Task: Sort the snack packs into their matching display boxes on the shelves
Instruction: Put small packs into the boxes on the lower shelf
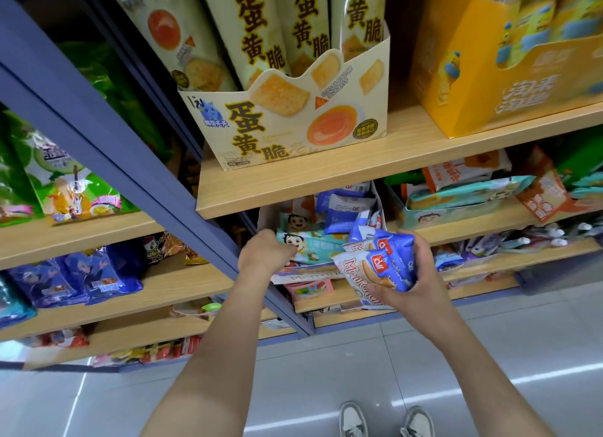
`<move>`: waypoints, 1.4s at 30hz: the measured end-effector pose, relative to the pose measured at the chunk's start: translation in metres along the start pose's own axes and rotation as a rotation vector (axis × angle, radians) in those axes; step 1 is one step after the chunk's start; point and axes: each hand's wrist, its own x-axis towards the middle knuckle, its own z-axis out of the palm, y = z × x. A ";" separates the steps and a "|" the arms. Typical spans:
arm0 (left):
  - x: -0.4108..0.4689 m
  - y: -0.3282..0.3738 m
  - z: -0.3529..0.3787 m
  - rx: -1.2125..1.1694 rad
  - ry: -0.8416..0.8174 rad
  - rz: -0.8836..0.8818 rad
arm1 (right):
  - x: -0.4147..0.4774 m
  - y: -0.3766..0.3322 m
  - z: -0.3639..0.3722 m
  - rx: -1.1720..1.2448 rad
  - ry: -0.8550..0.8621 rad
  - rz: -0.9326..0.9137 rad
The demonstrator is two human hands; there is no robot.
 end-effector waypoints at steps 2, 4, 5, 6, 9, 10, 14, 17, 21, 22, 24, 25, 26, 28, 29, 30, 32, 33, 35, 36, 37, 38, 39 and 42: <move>0.001 0.002 -0.004 -0.053 -0.033 -0.029 | 0.001 0.001 -0.001 0.003 -0.001 0.009; 0.000 0.003 -0.005 0.023 -0.071 -0.015 | 0.001 0.001 0.001 0.012 0.003 0.014; 0.000 0.004 -0.003 0.091 -0.075 -0.001 | 0.001 0.002 0.002 0.016 0.003 0.014; 0.000 0.005 -0.002 0.131 -0.072 0.013 | 0.002 0.003 0.003 0.020 0.004 0.014; -0.004 0.009 0.002 -0.068 -0.121 0.015 | 0.001 0.004 0.005 0.034 0.002 0.016; -0.005 0.010 0.005 -0.199 -0.143 0.001 | 0.001 0.005 0.005 0.039 -0.002 0.018; -0.006 0.006 0.013 -0.443 -0.102 -0.043 | -0.002 0.004 0.007 0.060 -0.016 0.003; -0.004 0.003 0.016 -0.422 -0.024 -0.038 | -0.004 0.003 0.009 0.066 -0.011 -0.013; -0.003 0.001 0.022 -0.431 0.039 0.035 | -0.006 0.002 0.013 0.082 0.002 -0.023; -0.003 0.001 0.023 -0.444 0.054 0.036 | -0.006 0.001 0.013 0.085 0.006 -0.025; -0.004 0.002 0.026 -0.463 0.080 0.033 | -0.006 0.002 0.015 0.078 0.009 -0.030; -0.005 0.001 0.027 -0.464 0.104 0.031 | -0.006 0.002 0.015 0.071 0.008 -0.032; -0.007 0.001 0.026 -0.469 0.134 0.032 | -0.006 0.003 0.015 0.066 0.010 -0.033; -0.015 0.000 0.021 -0.486 0.205 0.053 | -0.005 0.005 0.016 0.060 0.020 -0.034; -0.022 0.000 0.017 -0.491 0.252 0.084 | -0.005 0.006 0.016 0.060 0.026 -0.036; -0.031 0.000 0.011 -0.492 0.301 0.125 | -0.005 0.005 0.016 0.057 0.029 -0.035; -0.052 -0.004 0.003 -0.464 0.400 0.225 | -0.005 0.005 0.015 0.059 0.027 -0.032; -0.063 -0.008 -0.001 -0.449 0.440 0.274 | -0.005 0.005 0.015 0.065 0.023 -0.029; -0.086 -0.016 -0.008 -0.467 0.490 0.337 | -0.005 0.006 0.014 0.060 0.017 -0.013; -0.096 -0.020 -0.011 -0.506 0.501 0.351 | -0.005 0.005 0.013 0.055 0.023 -0.003; -0.105 -0.023 -0.014 -0.554 0.506 0.353 | -0.005 0.004 0.012 0.054 0.028 0.005; -0.113 -0.026 -0.018 -0.609 0.504 0.345 | -0.005 0.000 0.010 0.060 0.022 0.019; -0.118 -0.030 -0.020 -0.682 0.492 0.325 | -0.005 -0.004 0.008 0.089 0.004 0.041; -0.127 -0.036 -0.022 -1.003 0.422 0.179 | -0.007 -0.013 0.000 0.433 -0.125 0.189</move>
